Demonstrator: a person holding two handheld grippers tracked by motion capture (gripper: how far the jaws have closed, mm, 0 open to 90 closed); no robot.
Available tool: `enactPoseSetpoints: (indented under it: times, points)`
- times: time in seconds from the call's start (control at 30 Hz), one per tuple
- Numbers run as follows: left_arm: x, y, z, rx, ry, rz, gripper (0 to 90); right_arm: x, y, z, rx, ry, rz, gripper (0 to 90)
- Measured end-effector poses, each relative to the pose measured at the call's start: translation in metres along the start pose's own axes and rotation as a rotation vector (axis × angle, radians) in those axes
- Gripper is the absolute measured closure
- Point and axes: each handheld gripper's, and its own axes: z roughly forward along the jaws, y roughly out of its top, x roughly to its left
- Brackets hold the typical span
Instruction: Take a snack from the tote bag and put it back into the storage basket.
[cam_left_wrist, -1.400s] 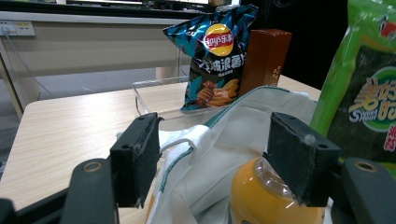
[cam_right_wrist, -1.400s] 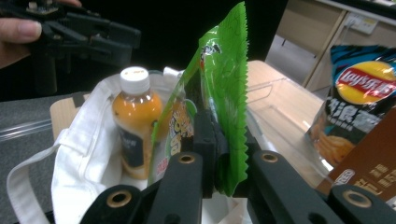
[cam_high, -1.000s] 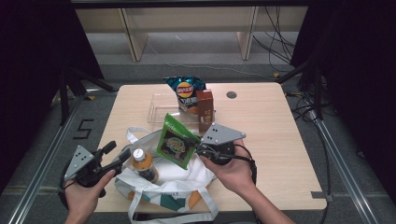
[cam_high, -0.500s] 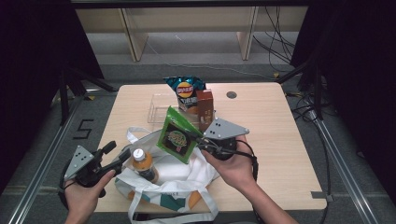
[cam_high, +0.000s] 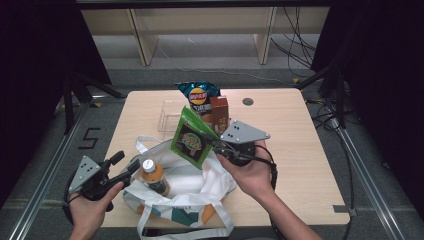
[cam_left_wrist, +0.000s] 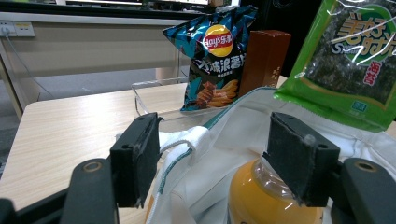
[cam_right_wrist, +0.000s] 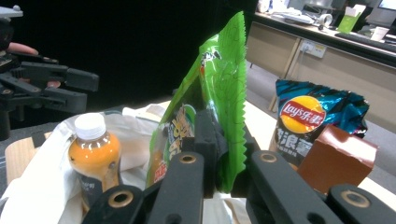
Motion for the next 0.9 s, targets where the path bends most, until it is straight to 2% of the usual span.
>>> enactPoseSetpoints:
  times: [0.1, 0.13, 0.17, 0.27, 0.37, 0.4, 0.5, 0.57, 0.7, 0.73, 0.77, 0.9]
  points:
    - [0.0, 0.0, 0.0, 0.001, 0.0, 0.0, 33.7, -0.002, 0.002, 0.0, -0.004, -0.007, -0.003, 86.6]
    - [0.0, 0.0, 0.0, 0.001, 0.0, 0.0, 33.6, -0.002, 0.002, 0.0, -0.007, -0.019, 0.01, 86.7]
    - [0.0, 0.0, 0.0, 0.001, -0.001, 0.0, 33.7, -0.003, 0.002, 0.0, 0.0, -0.007, 0.013, 86.7]
    - [0.0, 0.0, 0.0, 0.001, -0.003, 0.001, 33.6, -0.005, 0.003, 0.001, -0.011, -0.029, 0.01, 86.7]
    - [0.0, -0.001, 0.001, -0.01, -0.009, -0.001, 33.7, -0.007, 0.002, 0.003, -0.018, -0.039, -0.012, 86.7]
    - [0.0, 0.0, 0.0, 0.002, -0.001, 0.0, 33.7, -0.007, 0.002, 0.004, -0.014, -0.035, 0.01, 86.7]
    - [0.0, -0.001, 0.001, -0.008, -0.008, -0.001, 33.7, -0.006, 0.001, 0.005, -0.003, -0.028, 0.026, 86.7]
    - [0.0, -0.001, 0.002, -0.009, -0.01, -0.001, 33.6, -0.008, 0.002, 0.005, -0.013, -0.036, 0.008, 86.7]
    - [0.001, -0.001, 0.002, -0.008, -0.009, -0.003, 33.6, -0.008, 0.004, 0.006, -0.025, -0.057, 0.012, 86.7]
    - [0.001, -0.001, 0.001, -0.009, -0.009, -0.002, 33.6, -0.009, 0.005, 0.006, -0.029, -0.049, 0.001, 86.8]
    - [0.0, 0.0, 0.0, 0.001, -0.001, -0.001, 33.6, -0.009, 0.005, 0.005, -0.026, -0.054, 0.02, 86.8]
    - [0.0, 0.0, 0.0, 0.001, -0.001, -0.002, 33.7, -0.011, 0.007, 0.004, -0.015, -0.055, 0.034, 86.8]
